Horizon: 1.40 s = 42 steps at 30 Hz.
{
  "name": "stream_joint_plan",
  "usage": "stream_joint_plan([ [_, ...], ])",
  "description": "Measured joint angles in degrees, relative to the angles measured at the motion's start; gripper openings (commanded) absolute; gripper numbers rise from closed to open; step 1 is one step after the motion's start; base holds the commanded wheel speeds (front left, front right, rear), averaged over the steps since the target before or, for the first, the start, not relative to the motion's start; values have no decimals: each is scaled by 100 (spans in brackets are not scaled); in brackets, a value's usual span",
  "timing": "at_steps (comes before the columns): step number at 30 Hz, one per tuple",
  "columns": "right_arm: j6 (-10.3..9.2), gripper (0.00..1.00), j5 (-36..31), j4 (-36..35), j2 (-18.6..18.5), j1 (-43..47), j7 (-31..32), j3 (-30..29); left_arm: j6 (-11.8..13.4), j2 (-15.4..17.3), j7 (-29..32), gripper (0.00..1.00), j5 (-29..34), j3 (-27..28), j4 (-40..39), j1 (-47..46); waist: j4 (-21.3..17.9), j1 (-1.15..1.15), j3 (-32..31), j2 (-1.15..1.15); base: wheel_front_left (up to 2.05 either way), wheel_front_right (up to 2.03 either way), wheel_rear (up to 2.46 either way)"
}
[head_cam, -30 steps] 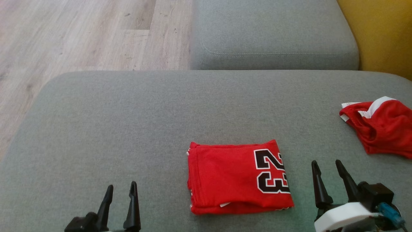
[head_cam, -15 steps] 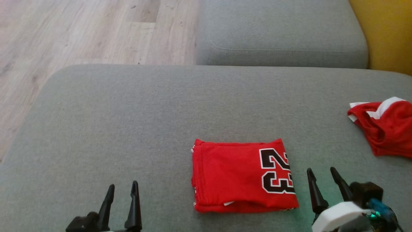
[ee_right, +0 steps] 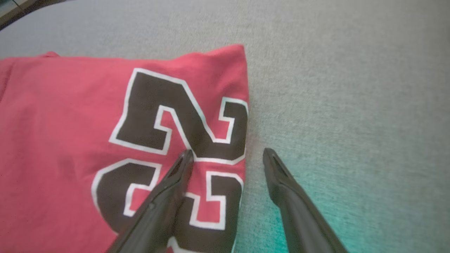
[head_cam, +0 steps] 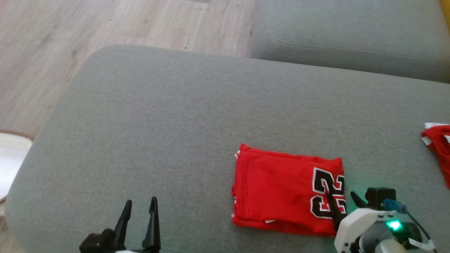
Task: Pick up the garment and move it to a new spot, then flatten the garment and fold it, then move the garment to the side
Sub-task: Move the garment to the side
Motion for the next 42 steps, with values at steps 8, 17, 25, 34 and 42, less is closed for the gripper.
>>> stream_joint_plan([
  [8, 0, 8, 0, 421, -5, -350, 14, 45, -43, -33, -4, 100, 1, 7, 27, -1, 142, 0, 142, 0, 0, 0, 0],
  [17, 0, 0, -64, 550, 8, -712, -400, -27, -38, -30, -7, 100, 53, 16, 11, 0, -368, -1, 219, 0, 0, 0, 0],
  [25, 0, 0, -488, -27, 3, -899, -544, -745, -67, -43, -7, 100, 110, 14, -33, -170, -1239, 0, 384, 0, 0, 0, 0],
  [34, 0, 0, -606, -840, 1, -771, -406, -1145, -146, -143, -8, 100, 169, -36, 16, -509, -2122, 0, 578, 0, 0, 0, 0],
  [42, 0, 0, -600, -1136, 1, -732, -294, -1068, -153, -156, -8, 100, 211, -53, 123, -628, -2544, 0, 730, 0, 0, 0, 0],
])
